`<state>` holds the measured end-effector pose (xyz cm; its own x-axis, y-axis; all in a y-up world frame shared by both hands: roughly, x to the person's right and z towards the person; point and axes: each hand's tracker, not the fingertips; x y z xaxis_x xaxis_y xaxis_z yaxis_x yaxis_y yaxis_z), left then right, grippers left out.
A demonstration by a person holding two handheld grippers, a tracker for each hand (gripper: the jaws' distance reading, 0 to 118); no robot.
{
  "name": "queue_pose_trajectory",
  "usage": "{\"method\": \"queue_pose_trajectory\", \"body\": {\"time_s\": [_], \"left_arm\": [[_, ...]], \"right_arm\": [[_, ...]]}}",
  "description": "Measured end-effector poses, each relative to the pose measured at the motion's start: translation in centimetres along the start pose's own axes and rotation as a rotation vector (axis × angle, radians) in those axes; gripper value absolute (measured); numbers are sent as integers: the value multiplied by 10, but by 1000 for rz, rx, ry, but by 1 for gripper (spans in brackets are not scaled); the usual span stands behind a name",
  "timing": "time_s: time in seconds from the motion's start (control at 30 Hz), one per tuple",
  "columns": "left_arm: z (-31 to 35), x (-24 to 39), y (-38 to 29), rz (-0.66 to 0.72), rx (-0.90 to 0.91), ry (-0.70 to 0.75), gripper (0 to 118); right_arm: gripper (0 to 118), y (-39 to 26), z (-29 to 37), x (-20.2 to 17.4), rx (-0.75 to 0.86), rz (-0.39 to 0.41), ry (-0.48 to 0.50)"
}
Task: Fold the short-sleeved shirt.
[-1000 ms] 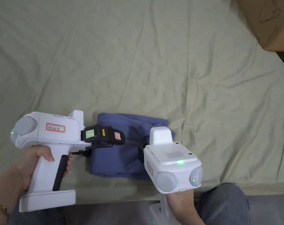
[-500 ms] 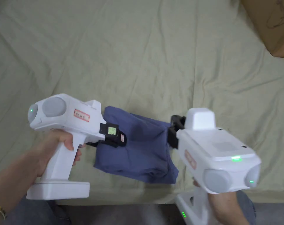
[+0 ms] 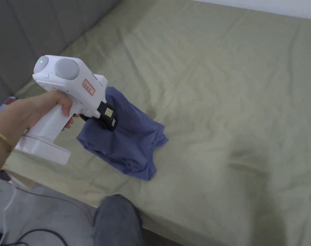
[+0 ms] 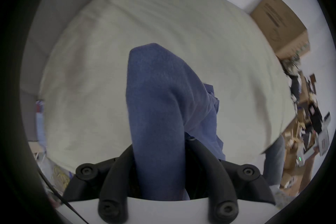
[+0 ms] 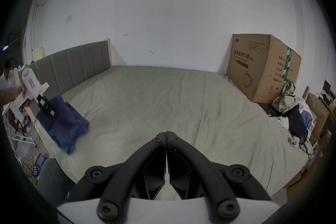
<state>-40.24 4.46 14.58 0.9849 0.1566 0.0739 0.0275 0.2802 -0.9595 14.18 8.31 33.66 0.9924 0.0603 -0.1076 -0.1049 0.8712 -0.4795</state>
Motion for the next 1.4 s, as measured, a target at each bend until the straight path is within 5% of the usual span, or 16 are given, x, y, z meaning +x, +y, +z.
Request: {"method": "queue_pose_trajectory", "body": {"time_s": [0.17, 0.2, 0.27, 0.4, 0.5, 0.63, 0.73, 0.9, 1.0, 1.4], "left_arm": [[3, -63, 0, 98, 20, 166, 26], [2, -70, 0, 85, 41, 201, 36], [-7, -87, 8, 85, 61, 321, 73], [-17, -98, 9, -12, 143, 579, 90], [5, -70, 3, 40, 242, 654, 79], [35, -43, 5, 63, 513, 580, 24], [65, 6, 11, -1, 673, 523, 4], [109, 88, 9, 36, 971, 330, 0], [118, 148, 0, -64, 1062, 319, 0], [93, 302, -80, -208, 1128, 77, 0]], "right_arm": [[0, -1, -14, -13, -55, 15, -8], [0, -1, -16, -15, -63, 11, -6], [0, -2, -22, -18, -75, -5, -10], [0, 0, -31, -23, -89, -11, -6], [0, 2, -30, -21, -79, -5, -3], [0, 11, -22, -14, -35, 5, -9], [0, 21, -16, 4, 23, -6, -32], [0, 47, 7, 27, 144, -29, -82], [0, 60, 21, 33, 206, -32, -114], [0, 66, 69, 51, 318, -55, -162]]}}
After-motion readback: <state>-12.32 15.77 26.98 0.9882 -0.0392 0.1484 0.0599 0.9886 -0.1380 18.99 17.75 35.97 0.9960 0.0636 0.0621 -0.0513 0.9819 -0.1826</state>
